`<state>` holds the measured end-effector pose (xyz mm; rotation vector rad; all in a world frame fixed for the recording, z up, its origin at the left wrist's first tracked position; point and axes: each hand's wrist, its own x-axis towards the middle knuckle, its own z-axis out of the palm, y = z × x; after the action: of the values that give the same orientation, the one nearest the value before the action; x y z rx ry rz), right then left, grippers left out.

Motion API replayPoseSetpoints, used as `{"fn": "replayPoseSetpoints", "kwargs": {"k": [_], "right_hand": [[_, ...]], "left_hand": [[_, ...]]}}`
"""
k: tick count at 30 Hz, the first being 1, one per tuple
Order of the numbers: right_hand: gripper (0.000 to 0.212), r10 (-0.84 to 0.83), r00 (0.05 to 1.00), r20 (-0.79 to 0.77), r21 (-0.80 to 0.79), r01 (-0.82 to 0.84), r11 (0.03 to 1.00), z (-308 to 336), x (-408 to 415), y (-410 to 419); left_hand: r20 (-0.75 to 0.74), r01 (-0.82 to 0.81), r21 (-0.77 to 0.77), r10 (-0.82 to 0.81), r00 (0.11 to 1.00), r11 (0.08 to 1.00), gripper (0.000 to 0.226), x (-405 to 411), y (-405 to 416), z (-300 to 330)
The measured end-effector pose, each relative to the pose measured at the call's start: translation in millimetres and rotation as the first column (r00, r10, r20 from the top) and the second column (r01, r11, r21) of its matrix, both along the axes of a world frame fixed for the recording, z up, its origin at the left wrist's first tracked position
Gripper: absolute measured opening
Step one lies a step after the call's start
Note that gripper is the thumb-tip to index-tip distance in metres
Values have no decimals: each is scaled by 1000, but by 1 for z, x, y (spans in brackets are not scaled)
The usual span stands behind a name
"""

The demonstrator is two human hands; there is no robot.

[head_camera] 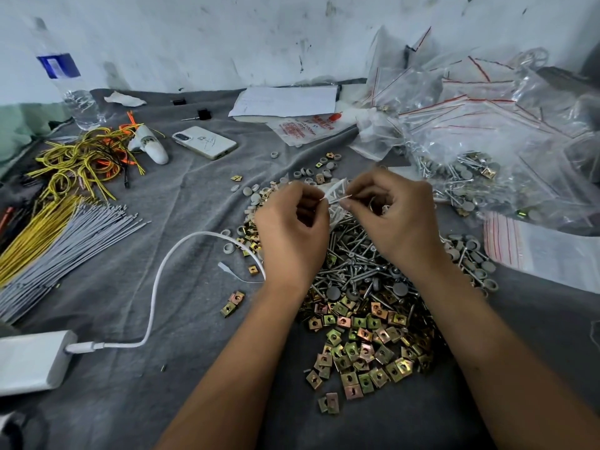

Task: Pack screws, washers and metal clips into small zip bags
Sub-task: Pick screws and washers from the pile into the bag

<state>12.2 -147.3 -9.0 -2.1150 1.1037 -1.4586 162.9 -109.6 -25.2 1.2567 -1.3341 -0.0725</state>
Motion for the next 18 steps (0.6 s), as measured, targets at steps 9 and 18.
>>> {"fn": "replayPoseSetpoints", "kwargs": {"k": [9,18], "right_hand": [[17,37,969,-243,-140,-73,987,2,7,1],[34,-2,859,-512,96,59,994,-5,-9,-11]], "left_hand": [[-48,-56,-34,54,997,998,11,1,0,2],[-141,-175,4,174,975,985,13,3,1,6]]}}
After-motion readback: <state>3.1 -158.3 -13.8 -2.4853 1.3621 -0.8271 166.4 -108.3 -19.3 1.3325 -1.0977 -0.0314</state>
